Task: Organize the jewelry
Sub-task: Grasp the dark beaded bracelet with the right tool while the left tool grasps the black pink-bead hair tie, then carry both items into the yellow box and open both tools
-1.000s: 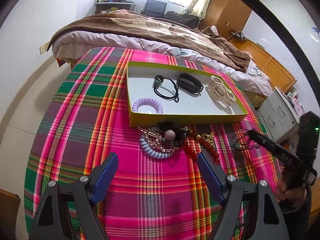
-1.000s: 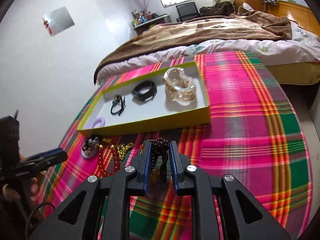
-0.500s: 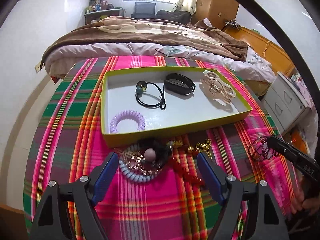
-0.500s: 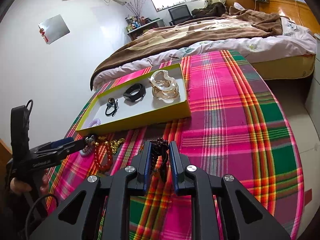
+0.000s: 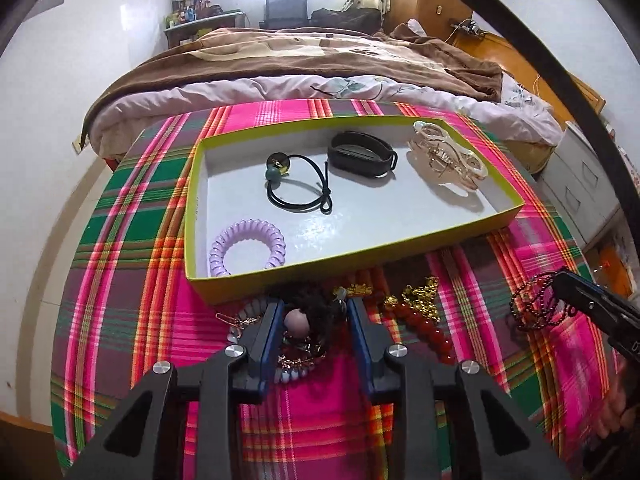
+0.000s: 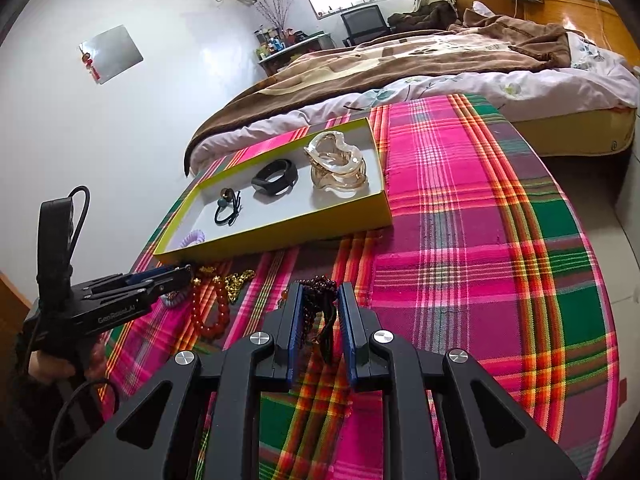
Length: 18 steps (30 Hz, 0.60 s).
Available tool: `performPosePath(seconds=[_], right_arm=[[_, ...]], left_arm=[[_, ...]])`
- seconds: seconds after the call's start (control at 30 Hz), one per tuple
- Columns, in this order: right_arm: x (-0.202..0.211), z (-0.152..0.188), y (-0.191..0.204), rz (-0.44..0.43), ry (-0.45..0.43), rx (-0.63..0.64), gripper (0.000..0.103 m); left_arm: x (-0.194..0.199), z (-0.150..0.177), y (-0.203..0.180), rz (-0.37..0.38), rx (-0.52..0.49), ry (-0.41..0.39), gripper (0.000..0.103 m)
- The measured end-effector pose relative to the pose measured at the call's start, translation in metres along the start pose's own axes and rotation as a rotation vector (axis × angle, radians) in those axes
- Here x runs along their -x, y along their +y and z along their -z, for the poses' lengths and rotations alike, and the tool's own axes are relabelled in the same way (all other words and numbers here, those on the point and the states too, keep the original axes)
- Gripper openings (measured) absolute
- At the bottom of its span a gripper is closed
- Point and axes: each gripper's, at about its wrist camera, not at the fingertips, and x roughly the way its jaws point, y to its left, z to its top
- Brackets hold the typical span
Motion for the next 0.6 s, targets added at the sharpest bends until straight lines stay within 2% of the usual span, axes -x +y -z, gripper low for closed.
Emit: performPosePath(seconds=[0.2,0.5,0.6], right_arm=[[0.000,0.000,0.001,-0.001,-0.006,0.001,0.018],[0.006,0.002,0.006,-0.020,-0.014,0.005,0.018],[0.008,0.001,0.010,-0.026,-0.020,0.013,0.018]], left_arm=[[0.015,0.002,0.004,0.021,0.028,-0.040,0.031],[0.054,0.015,0.033,0.136,0.140,-0.101,0.031],[0.064,0.017,0.043,0.140,0.168,-0.119,0.031]])
